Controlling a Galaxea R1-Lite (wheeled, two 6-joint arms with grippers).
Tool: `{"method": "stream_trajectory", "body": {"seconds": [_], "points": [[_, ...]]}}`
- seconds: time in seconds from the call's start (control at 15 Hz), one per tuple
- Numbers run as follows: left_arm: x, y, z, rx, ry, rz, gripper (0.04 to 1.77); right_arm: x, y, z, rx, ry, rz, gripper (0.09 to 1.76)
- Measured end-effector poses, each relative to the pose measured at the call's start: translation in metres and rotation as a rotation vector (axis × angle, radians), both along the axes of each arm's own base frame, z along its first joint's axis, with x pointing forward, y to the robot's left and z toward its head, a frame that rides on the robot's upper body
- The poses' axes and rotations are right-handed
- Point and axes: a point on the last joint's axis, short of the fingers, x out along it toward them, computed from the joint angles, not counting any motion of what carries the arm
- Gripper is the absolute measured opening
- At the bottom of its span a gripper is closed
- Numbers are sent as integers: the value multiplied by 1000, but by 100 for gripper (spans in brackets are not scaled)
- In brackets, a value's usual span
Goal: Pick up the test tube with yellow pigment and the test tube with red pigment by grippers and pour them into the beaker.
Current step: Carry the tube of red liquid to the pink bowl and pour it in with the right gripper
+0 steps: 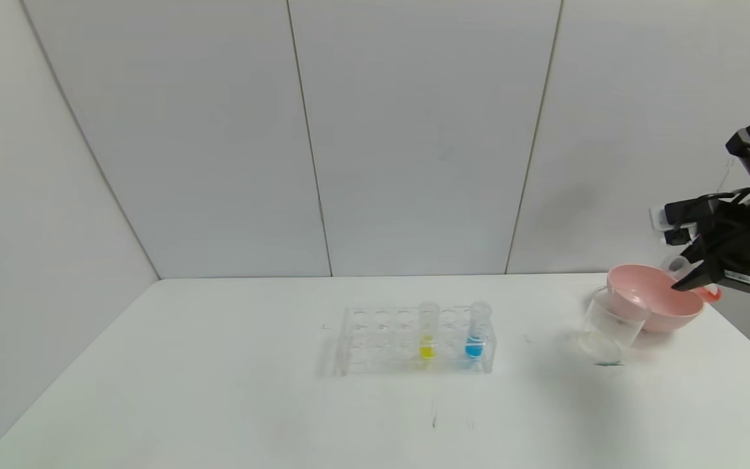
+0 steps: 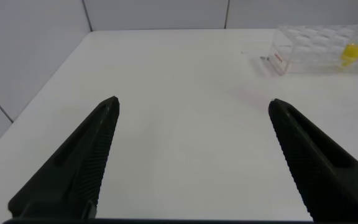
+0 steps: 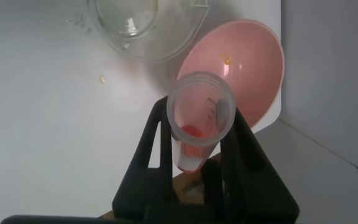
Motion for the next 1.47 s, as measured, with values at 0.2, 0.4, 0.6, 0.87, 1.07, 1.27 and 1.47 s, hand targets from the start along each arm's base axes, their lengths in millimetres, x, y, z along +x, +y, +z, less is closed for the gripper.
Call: {"method": "stream_trajectory", "body": {"seconds": [0.2,0.4,0.6,0.87,1.07,1.27,1.47], "points": [[0,0,0,0,0,0,172,-1,10,4,-14,8,21,51],[0,0,0,0,0,0,172,-1,19,8,-64,10,26,51],[0,0,0,0,0,0,172,1,29,9,-131,3,24,51],[0,0,0,0,0,0,172,5,39,9,-191,-17,14,51],[0,0,0,0,0,0,172,8,45,6,-246,-6,1,51],[0,0,0,0,0,0,172,12,53,-1,-247,12,17,51],[0,0,0,-1,0,0,172,17,57,-10,-254,40,20,51]]}}
